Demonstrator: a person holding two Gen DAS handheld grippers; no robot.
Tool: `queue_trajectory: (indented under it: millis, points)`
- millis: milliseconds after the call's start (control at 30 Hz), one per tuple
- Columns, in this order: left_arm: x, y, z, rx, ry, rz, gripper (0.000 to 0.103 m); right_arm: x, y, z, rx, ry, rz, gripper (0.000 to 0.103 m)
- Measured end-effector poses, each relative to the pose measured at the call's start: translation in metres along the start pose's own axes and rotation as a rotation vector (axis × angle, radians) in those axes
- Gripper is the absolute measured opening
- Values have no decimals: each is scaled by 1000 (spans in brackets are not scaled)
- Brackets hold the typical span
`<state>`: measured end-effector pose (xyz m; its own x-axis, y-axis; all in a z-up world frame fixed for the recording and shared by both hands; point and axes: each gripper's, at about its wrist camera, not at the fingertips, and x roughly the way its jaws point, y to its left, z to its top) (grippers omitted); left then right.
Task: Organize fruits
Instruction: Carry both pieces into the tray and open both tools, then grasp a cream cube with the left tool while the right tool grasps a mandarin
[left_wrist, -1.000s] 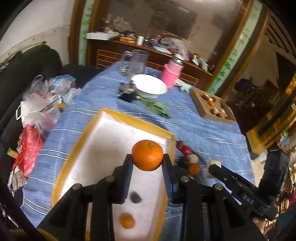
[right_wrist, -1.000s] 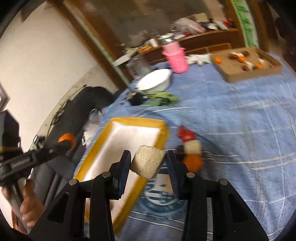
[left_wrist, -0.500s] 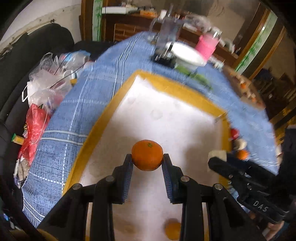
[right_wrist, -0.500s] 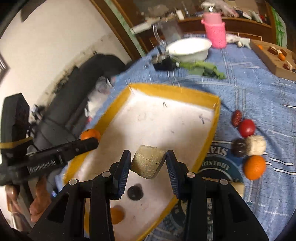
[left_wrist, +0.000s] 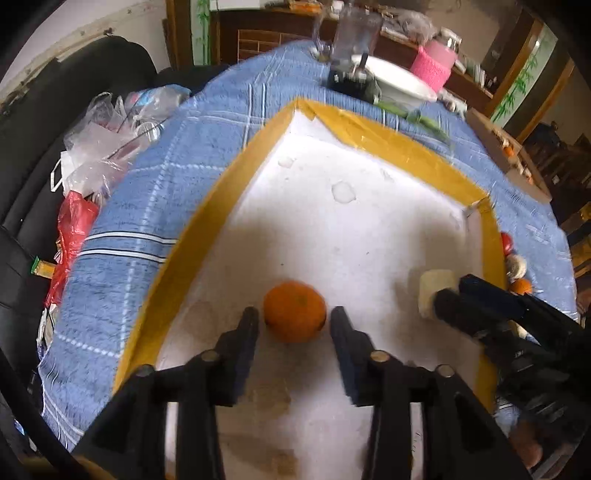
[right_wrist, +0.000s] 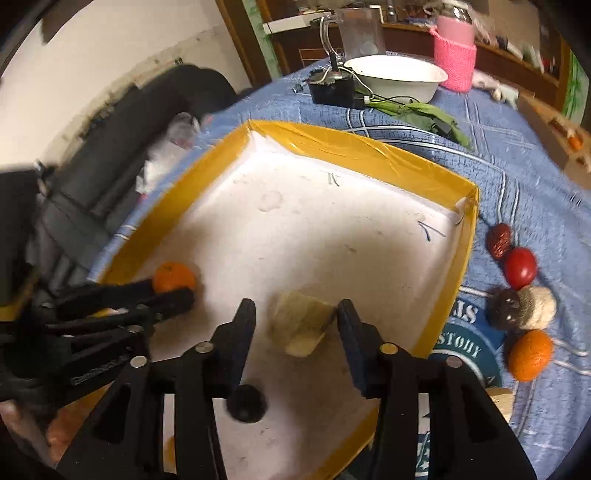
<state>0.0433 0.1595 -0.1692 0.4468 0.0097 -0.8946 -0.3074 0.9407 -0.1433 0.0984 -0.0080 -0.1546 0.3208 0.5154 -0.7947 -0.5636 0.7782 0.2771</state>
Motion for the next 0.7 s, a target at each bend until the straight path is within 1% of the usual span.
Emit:
queue_trajectory:
  millis: [33,67,100,200,267,300,367,400,433,500,533,567,600,667,700]
  points:
    - [-8,-1,-1,2,-27,1,53,-11,-4,1,19,-21,35,47]
    - [-18,-3,-4,6,-51,2,59,-29,-11,0,41,-53,76,53]
    - [-27,-7,-7,9,-75,2,61,-43,-17,-1,57,-81,99,57]
    - [-58,-22,-17,23,-147,-18,63,-85,-41,-8,98,-149,128,59]
    - [-71,-39,-23,40,-167,-69,64,-105,-60,-11,127,-181,126,59]
    - [-75,-50,-25,56,-168,-93,64,-115,-73,-11,144,-193,111,59]
    - [-79,-78,-30,108,-160,-150,64,-124,-90,-11,146,-209,76,59]
    - [-80,-91,-32,134,-155,-178,64,-127,-103,-10,159,-214,43,59]
    - [-79,-105,-34,158,-146,-202,64,-126,-114,-10,177,-213,35,59]
    - [-70,-133,-35,204,-115,-229,64,-119,-137,-10,223,-206,47,59]
    - [-65,-145,-36,220,-98,-236,64,-113,-147,-11,252,-203,46,59]
    - [-59,-155,-37,234,-84,-238,64,-107,-155,-13,276,-198,49,57]
    - [-51,-166,-38,249,-65,-228,64,-100,-165,-16,305,-194,70,53]
    - [-39,-181,-40,269,-35,-218,64,-91,-177,-24,350,-192,106,49]
    - [-32,-187,-41,273,-16,-203,64,-87,-184,-29,380,-180,120,46]
